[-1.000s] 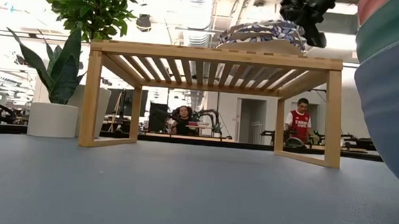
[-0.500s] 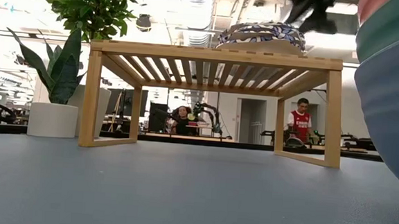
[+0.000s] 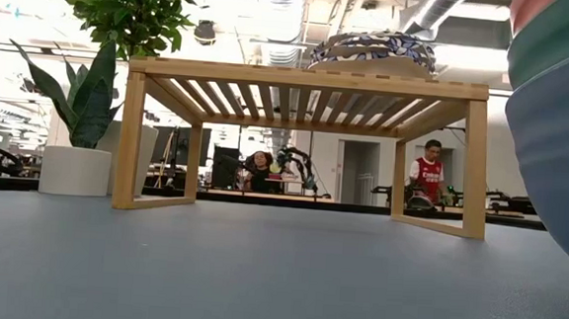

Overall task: Place and stack bowls onto a shelf
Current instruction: Put the pink bowl on the shelf

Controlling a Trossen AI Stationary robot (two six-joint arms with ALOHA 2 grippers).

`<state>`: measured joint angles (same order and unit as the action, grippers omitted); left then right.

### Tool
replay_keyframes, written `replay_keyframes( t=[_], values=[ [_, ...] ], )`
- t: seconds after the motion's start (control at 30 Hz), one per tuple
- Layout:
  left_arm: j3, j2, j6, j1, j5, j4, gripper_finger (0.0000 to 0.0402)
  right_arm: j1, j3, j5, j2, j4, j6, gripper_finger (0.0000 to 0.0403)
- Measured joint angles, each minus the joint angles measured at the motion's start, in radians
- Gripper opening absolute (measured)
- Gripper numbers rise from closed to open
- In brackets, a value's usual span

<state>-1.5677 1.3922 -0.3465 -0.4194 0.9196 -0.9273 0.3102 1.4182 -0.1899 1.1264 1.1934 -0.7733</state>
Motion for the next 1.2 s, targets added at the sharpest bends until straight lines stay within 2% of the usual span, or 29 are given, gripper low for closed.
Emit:
replay_keyframes(
  t=[0.1, 0.23, 0.37, 0.57, 0.73, 0.97, 1.2],
  values=[
    [0.0, 0.0, -0.006, 0.0, -0.02, -0.004, 0.0251, 0.143, -0.061, -0.074, 0.06, -0.071, -0.01, 0.0194],
    [0.0, 0.0, -0.006, 0.0, -0.025, -0.004, 0.0251, 0.239, -0.094, -0.08, 0.189, -0.135, 0.044, 0.0194],
    [0.0, 0.0, -0.006, 0.0, -0.025, -0.003, 0.0251, 0.259, -0.095, -0.074, 0.314, -0.184, 0.091, 0.0194],
    [0.0, 0.0, -0.015, 0.0, -0.035, -0.002, 0.0251, 0.245, -0.095, 0.019, 0.44, -0.29, 0.181, 0.0194],
    [0.0, 0.0, -0.017, 0.0, -0.056, -0.002, 0.0251, 0.249, -0.095, 0.081, 0.466, -0.327, 0.196, 0.0194],
    [0.0, 0.0, -0.017, 0.0, -0.087, -0.003, 0.0251, 0.286, -0.095, 0.083, 0.455, -0.401, 0.199, 0.0194],
    [0.0, 0.0, -0.017, 0.0, -0.09, -0.003, 0.0251, 0.301, -0.095, 0.082, 0.492, -0.395, 0.198, 0.0194]
  ],
)
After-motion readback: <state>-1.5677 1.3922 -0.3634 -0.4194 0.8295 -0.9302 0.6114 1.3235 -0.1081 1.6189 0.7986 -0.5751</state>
